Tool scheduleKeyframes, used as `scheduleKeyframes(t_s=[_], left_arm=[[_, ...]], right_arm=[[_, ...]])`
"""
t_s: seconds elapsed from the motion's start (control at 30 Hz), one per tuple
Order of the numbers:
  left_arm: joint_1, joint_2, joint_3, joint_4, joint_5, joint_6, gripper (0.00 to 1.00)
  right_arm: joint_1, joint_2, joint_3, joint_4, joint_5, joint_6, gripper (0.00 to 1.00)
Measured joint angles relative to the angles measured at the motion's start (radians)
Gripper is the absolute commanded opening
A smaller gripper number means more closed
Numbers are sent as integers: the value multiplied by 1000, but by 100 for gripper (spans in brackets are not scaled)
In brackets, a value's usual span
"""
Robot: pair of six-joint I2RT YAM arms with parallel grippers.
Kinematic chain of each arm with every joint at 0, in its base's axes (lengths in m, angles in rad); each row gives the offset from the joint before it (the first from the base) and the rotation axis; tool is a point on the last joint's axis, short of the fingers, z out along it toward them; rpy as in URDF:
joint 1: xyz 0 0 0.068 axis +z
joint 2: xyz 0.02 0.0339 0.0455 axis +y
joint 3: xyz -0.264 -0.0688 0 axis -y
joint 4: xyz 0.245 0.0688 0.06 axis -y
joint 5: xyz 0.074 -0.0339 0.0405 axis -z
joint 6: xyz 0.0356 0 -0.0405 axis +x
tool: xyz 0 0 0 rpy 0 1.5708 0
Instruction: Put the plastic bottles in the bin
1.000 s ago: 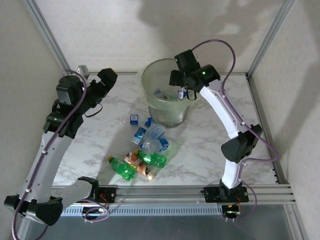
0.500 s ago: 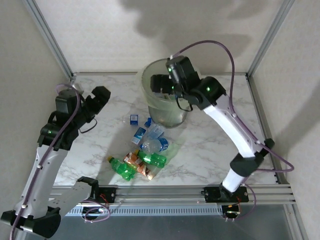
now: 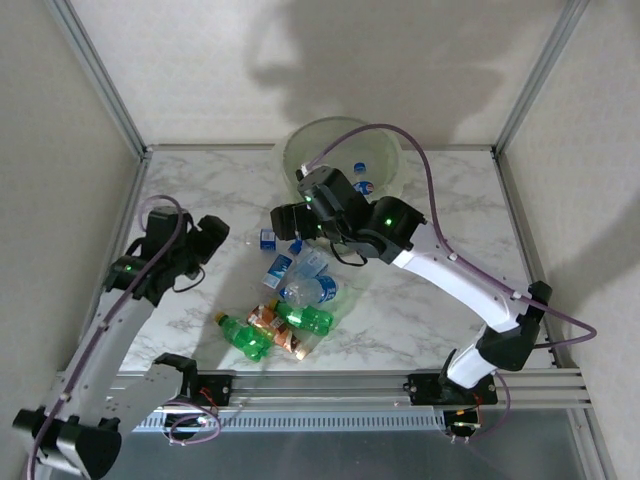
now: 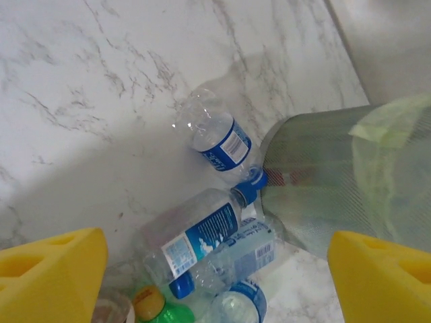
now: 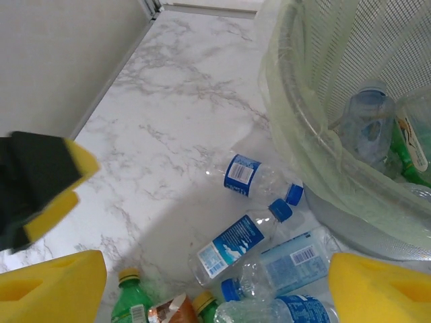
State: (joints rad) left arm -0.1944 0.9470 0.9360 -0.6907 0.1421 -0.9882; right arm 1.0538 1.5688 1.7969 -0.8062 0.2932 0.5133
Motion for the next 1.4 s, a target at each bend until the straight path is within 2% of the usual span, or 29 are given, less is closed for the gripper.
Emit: scheduleKeyframes(t_s=[0.2,0.37,0.57,0.73,1.2,1.4], left_arm=[[0,134,-87,146,3,-110,85],[-13,277,-90,253,3,-164,84],[-64,487,-16,336,0,-194,86],[-84,605,49,380,-1,-214,87],[-91,780,125,388,-5,-238,85],[-95,835,135,409,-8,-248,77]], right_arm=[[15,-2,2,5,27,26,86],[30,-41,-30,0,63,54,86],[31,-141,-108,-4,106,97,86],[31,-186,-148,-6,136,127,86],[31,-233,-183,-29,196,178,87],[31,-234,-183,-48,211,184,86]])
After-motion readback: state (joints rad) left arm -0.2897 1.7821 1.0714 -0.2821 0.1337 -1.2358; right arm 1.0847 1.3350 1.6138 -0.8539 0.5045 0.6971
